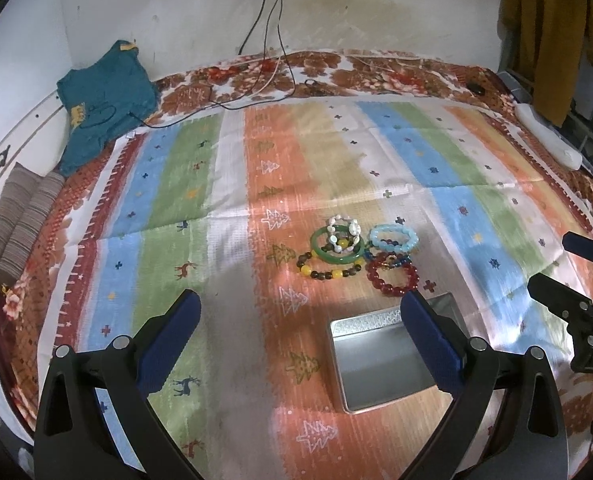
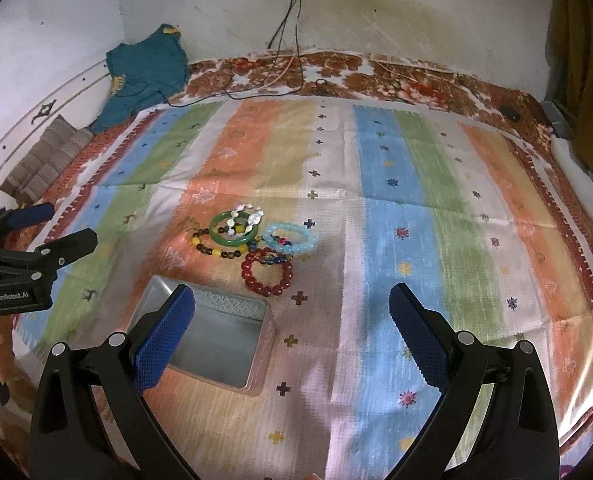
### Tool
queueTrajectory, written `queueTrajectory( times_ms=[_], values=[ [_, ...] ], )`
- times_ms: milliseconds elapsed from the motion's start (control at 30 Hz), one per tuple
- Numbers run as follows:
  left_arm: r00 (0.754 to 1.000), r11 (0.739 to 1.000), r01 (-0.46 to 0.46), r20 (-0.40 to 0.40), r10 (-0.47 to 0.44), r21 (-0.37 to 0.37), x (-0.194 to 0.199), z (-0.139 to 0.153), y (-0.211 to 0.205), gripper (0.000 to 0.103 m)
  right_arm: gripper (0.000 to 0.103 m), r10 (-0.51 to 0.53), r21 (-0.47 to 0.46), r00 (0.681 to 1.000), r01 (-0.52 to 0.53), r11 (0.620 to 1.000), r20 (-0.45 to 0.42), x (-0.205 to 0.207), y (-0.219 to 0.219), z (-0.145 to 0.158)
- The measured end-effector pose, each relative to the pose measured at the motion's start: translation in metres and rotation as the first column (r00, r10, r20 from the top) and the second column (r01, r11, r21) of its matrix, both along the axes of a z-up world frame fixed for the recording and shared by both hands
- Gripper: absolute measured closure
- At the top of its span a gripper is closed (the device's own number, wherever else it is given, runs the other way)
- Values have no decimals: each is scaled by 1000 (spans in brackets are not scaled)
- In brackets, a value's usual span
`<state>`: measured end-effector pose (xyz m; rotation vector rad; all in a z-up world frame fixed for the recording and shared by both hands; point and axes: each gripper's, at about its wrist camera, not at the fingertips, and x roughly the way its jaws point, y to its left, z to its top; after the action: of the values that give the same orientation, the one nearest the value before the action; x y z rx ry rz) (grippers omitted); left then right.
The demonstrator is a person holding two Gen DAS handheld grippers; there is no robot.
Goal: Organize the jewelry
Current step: 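Move both open tools down toward the bracelet cluster beside the tin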
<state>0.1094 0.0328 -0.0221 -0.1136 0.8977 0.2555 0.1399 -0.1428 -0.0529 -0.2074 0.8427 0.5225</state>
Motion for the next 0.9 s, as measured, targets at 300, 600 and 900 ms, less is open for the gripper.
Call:
queueTrajectory(
  times_ms=[300, 600, 900],
  values=[
    [999, 1000, -6, -35, 6, -8, 19, -9, 6, 6, 4, -7, -18, 1000, 7, 1000, -28, 19, 7, -5],
    [998, 999, -16, -61, 14, -35, 39, -18, 17, 6, 4, -8, -26, 998, 6, 1000, -67, 36, 14, -12],
    [995, 999, -17, -95, 14, -35, 59, -29, 22, 6, 4, -23, -65, 994, 16, 998, -108, 59, 25, -27]
  ],
)
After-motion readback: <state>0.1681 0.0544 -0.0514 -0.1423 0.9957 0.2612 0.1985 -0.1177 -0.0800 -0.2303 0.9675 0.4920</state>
